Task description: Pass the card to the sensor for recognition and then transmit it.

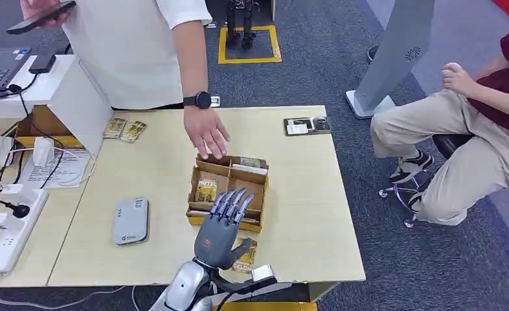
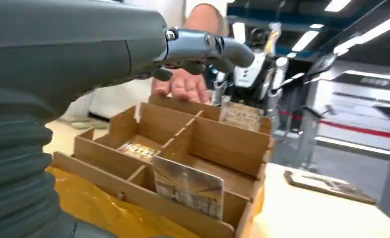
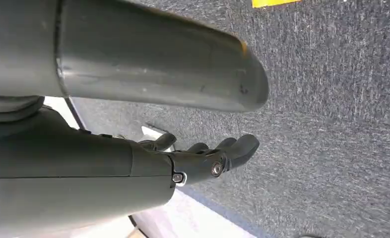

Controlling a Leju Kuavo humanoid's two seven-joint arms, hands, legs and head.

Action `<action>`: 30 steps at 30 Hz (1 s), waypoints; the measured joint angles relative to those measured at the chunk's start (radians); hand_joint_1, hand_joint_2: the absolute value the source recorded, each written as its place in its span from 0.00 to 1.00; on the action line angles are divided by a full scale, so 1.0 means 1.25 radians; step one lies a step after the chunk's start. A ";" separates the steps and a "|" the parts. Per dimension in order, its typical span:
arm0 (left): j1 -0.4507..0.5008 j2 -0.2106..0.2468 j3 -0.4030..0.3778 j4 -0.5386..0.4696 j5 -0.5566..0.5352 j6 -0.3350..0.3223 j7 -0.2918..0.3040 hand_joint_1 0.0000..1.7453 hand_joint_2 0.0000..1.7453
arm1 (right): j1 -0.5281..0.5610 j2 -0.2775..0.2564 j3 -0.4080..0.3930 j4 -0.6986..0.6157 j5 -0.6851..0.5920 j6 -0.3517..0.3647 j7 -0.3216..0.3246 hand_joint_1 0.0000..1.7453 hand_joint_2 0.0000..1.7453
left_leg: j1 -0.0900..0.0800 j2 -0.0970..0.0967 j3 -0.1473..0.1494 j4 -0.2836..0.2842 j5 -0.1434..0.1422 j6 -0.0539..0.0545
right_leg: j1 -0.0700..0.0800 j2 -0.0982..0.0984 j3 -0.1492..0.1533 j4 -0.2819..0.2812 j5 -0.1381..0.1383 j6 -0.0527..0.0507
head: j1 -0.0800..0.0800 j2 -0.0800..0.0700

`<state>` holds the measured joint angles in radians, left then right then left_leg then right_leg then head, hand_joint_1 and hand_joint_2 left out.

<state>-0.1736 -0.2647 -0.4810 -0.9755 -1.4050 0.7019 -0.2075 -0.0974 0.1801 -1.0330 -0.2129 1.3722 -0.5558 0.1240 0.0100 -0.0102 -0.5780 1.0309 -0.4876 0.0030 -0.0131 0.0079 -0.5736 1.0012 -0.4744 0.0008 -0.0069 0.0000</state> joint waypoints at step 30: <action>-0.034 0.000 -0.069 0.049 -0.012 0.000 0.058 0.00 1.00 | -0.003 0.000 0.013 0.000 -0.009 0.006 0.001 0.00 0.00 | 0.000 0.000 0.000 0.000 0.000 0.000 | 0.000 0.000 0.000 0.000 0.000 0.000 | 0.000 0.000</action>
<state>-0.2161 -0.2644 -0.5673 -0.9148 -1.4202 0.7019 -0.1351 -0.1017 0.1797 -1.0163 -0.2129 1.3611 -0.5478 0.1251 0.0100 -0.0105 -0.5783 1.0309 -0.4876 0.0030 -0.0131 0.0077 -0.5735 1.0012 -0.4744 0.0008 -0.0069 0.0000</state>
